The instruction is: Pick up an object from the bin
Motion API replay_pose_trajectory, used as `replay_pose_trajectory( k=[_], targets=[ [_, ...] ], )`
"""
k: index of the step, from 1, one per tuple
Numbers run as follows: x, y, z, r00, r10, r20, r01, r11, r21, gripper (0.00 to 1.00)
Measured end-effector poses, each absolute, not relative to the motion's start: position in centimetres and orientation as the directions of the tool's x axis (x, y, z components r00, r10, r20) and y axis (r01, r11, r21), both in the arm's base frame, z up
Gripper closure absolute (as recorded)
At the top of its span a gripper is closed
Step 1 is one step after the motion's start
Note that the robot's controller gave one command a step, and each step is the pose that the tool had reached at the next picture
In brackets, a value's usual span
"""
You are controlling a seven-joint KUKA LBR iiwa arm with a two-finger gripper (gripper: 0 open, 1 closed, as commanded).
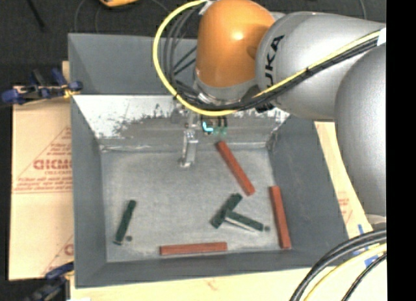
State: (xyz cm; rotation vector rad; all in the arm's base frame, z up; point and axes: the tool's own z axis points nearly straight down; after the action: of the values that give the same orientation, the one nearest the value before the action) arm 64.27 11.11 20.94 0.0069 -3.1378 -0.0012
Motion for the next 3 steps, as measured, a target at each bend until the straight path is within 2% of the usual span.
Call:
replay_pose_trajectory(
  k=[1,2,3],
  targets=[
    [64.4,11.0,21.5,-1.000,0.000,-0.005,0.000,1.000,0.002,1.00],
    [64.4,11.0,21.5,-1.000,0.000,-0.005,0.000,1.000,0.002,1.00],
    [63.9,10.0,22.6,-0.999,-0.040,-0.005,-0.040,0.999,0.000,1.00]
  ],
)
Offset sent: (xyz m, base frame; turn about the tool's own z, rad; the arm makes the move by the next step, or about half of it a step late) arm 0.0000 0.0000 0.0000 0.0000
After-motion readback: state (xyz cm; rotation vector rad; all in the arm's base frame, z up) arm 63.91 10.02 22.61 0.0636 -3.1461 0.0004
